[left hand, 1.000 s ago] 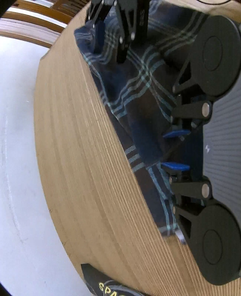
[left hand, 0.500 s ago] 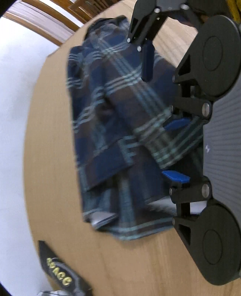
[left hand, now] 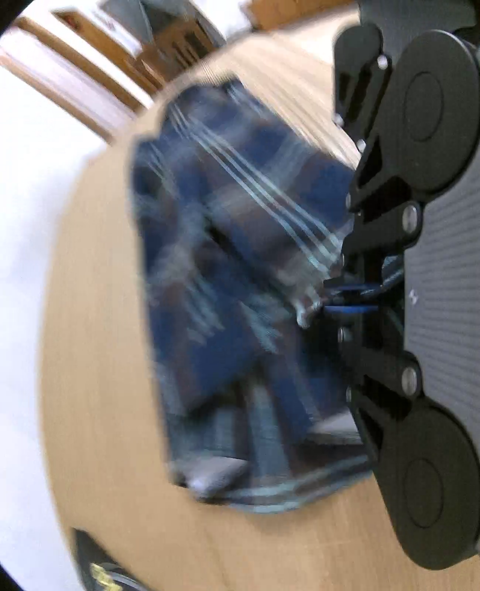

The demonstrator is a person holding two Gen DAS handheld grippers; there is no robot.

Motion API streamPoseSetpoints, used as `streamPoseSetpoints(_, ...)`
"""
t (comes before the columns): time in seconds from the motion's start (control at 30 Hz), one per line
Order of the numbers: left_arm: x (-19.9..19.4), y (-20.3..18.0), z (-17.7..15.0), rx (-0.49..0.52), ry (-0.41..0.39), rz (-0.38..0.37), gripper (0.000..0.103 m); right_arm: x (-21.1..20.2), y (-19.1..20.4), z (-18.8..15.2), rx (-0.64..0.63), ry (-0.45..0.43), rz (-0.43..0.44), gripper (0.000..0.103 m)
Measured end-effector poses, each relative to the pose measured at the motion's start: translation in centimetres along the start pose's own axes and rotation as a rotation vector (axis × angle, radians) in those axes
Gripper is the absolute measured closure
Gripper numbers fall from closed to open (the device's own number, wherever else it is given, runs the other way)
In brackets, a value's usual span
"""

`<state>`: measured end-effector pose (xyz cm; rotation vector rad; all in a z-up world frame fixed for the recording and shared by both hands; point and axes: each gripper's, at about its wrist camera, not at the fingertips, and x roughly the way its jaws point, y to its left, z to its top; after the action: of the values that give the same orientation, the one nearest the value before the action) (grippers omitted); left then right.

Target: Fold clothes

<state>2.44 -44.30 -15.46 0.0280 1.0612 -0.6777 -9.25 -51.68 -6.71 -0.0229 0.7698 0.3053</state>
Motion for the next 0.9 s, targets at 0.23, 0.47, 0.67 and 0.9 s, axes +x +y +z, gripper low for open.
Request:
streamPoseSetpoints(0.23, -3.6, 0.0, 2.8, 0.153, -0.138, 0.064, 0.093, -1.2, -1.2, 2.4, 0.311, -0.179, 0.039, 0.079)
streamPoseSetpoints(0.47, -0.3, 1.2, 0.5, 0.23, -0.008, 0.198, 0.088, 4.7, 0.3, 0.7, 0.251, -0.019, -0.032, 0.069)
streamPoseSetpoints(0.67, 1.6, 1.0, 3.3, 0.3, -0.07, 0.188, 0.075, 2.6, 0.1, 1.8, 0.227, -0.072, -0.059, 0.049)
streamPoseSetpoints(0.9, 7.4, 4.2, 5.3, 0.357, 0.035, 0.226, 0.063, 6.9, -0.9, 1.4, 0.241, -0.011, -0.153, 0.041)
